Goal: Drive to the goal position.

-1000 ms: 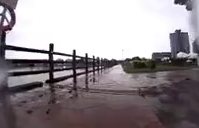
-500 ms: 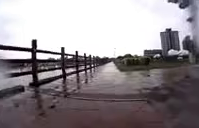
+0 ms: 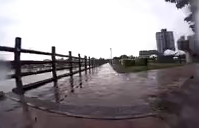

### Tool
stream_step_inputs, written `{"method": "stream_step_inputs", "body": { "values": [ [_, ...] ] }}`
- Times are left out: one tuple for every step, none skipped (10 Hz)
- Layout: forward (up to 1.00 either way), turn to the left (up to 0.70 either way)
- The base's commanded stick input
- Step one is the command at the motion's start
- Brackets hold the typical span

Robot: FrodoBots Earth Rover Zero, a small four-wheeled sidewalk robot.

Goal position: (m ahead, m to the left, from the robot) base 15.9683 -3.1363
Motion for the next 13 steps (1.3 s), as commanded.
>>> {"method": "stream_step_inputs", "body": {
  "values": [
    [1.00, 0.00],
    [1.00, 0.00],
    [1.00, 0.00],
    [1.00, 0.06],
    [1.00, 0.09],
    [1.00, 0.06],
    [1.00, 0.01],
    [1.00, 0.00],
    [1.00, 0.00],
    [1.00, 0.00],
    [1.00, 0.00],
    [1.00, 0.00],
    [1.00, 0.00]
  ]
}}
